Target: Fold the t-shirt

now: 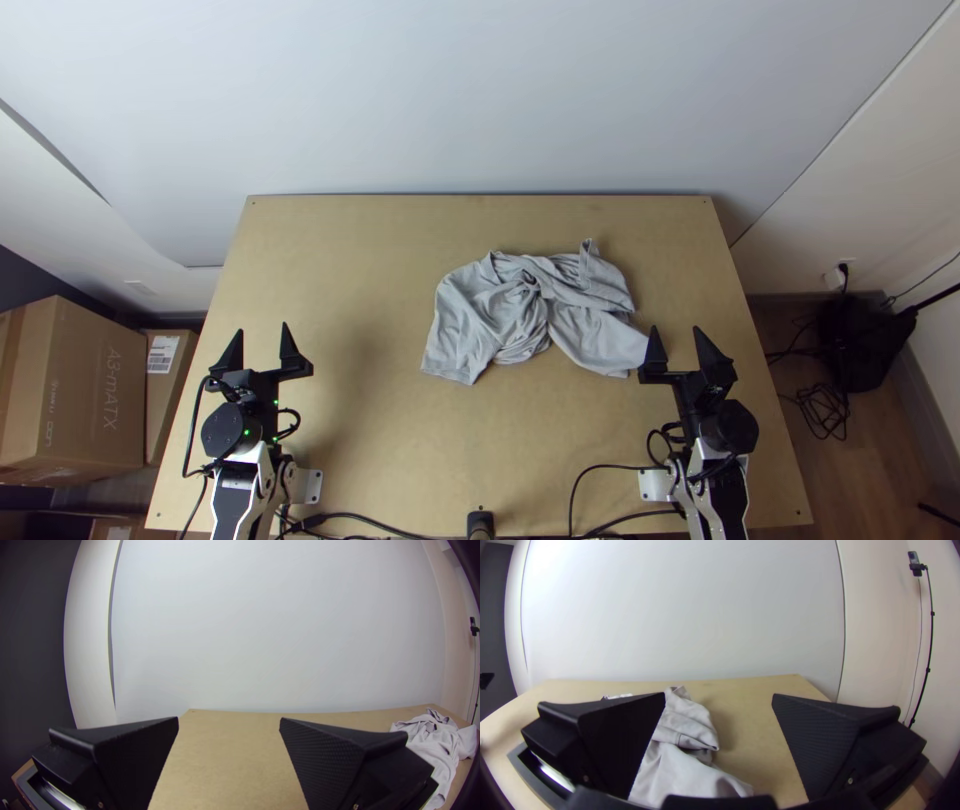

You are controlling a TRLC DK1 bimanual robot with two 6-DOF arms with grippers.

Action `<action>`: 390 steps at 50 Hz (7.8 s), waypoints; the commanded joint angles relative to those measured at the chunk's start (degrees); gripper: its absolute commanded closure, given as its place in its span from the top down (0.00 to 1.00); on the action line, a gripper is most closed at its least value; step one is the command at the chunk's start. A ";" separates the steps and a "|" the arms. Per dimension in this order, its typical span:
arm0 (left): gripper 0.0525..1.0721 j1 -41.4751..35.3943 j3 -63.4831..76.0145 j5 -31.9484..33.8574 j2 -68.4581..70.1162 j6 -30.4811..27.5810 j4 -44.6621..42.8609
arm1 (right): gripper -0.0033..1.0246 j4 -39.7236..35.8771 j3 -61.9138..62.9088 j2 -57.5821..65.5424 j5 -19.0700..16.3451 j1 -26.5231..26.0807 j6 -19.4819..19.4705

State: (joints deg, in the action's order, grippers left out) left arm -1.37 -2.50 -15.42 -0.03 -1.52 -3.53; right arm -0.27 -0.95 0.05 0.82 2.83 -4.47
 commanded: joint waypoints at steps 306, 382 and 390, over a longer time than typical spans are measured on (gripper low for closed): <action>0.95 0.84 -60.87 15.51 -30.03 0.90 63.65 | 0.03 -23.98 -130.89 124.84 14.56 45.51 -2.91; 0.94 -40.38 -47.33 25.44 -86.89 12.77 6.34 | 0.02 -20.03 -126.23 97.33 16.23 26.35 -0.36; 0.94 -42.84 -52.60 25.97 -92.78 13.56 5.82 | 0.02 -20.03 -127.90 97.50 16.32 25.56 -0.54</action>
State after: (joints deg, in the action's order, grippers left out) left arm -42.81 -51.83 9.91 -89.49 10.55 3.16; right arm -21.87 -125.43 97.82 16.73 28.84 -5.52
